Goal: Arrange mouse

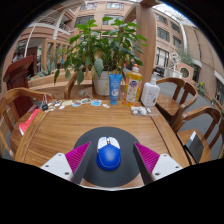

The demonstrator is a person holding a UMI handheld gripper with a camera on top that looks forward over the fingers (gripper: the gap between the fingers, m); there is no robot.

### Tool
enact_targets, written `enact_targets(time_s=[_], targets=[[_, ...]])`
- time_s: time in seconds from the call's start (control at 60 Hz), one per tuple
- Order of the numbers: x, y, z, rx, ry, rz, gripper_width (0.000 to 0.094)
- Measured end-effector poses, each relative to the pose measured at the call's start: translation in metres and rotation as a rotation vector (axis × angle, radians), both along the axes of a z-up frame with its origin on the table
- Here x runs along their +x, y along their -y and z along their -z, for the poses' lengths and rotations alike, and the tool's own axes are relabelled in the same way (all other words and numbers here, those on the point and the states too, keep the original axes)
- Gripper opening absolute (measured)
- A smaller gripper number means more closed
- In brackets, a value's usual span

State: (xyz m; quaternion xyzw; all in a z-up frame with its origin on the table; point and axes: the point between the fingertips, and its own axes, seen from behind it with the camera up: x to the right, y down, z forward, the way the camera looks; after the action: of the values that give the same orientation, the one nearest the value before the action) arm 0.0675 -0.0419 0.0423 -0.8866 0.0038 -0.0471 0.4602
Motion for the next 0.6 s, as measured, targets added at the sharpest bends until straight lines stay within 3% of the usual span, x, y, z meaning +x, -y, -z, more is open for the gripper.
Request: enact_targets(time_s=[0.367, 0.6], targets=[[-0.015, 0.117, -0.106, 0.109, 0.012, 0.018, 0.0854], [-0.029, 0.195, -0.134, 0.131, 0.007, -0.002, 0.0855]])
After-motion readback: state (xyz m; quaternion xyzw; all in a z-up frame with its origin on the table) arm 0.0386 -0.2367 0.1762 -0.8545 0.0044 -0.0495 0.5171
